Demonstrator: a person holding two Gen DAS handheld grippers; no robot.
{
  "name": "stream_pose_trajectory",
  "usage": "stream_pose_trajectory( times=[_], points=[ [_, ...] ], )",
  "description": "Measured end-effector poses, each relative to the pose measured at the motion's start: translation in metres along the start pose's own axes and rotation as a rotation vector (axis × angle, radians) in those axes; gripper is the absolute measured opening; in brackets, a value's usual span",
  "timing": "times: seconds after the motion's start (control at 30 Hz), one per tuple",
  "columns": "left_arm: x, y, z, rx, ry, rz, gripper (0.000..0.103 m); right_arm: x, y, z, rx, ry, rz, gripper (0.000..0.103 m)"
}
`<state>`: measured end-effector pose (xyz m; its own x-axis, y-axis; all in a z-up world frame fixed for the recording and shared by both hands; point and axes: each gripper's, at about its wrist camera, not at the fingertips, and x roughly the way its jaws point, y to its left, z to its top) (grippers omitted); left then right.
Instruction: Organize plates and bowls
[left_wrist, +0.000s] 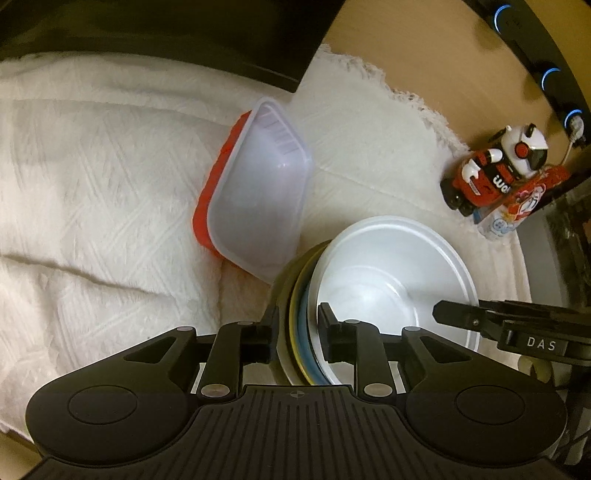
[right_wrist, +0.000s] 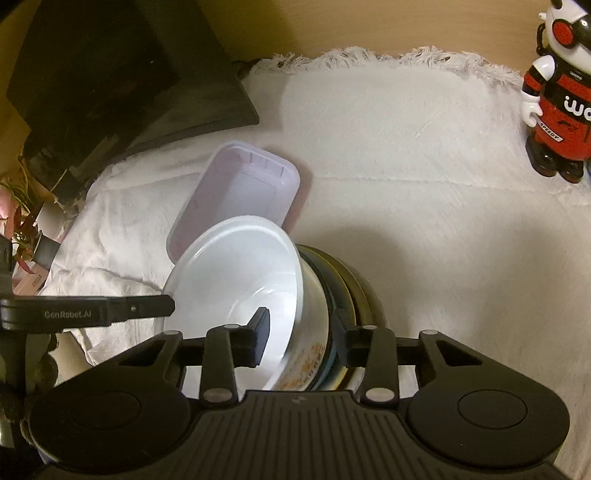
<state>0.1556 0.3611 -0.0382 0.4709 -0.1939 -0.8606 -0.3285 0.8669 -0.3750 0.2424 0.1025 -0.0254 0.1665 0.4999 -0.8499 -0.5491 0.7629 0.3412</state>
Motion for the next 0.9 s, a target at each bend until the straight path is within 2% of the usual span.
stream_pose_trajectory(
  times=[0.27,0.53,0.73,0.8,0.9],
  points=[
    [0.003,-0.023,-0.005,0.056,0.006,0.009,0.025,0.009,-0.013,-0.007,-0.001,0.017,-0.087,0.035],
    [0.007,-0.029,-0.004,0.063,0.025,0.013,0.025,0.015,-0.026,-0.014,0.043,0.015,-0.07,0.035],
    [0.008,-0.024,-0.002,0.074,0.032,-0.018,0.025,0.022,-0.023,-0.014,0.043,0.001,-0.101,0.035],
    [0.003,-0.022,0.0,0.074,0.039,-0.043,0.022,0.022,-0.02,-0.015,0.031,0.01,-0.106,0.036],
    [-0.018,-0.022,0.009,0.089,-0.003,-0.074,0.022,0.011,-0.013,-0.014,-0.015,-0.004,-0.083,0.037]
  ],
)
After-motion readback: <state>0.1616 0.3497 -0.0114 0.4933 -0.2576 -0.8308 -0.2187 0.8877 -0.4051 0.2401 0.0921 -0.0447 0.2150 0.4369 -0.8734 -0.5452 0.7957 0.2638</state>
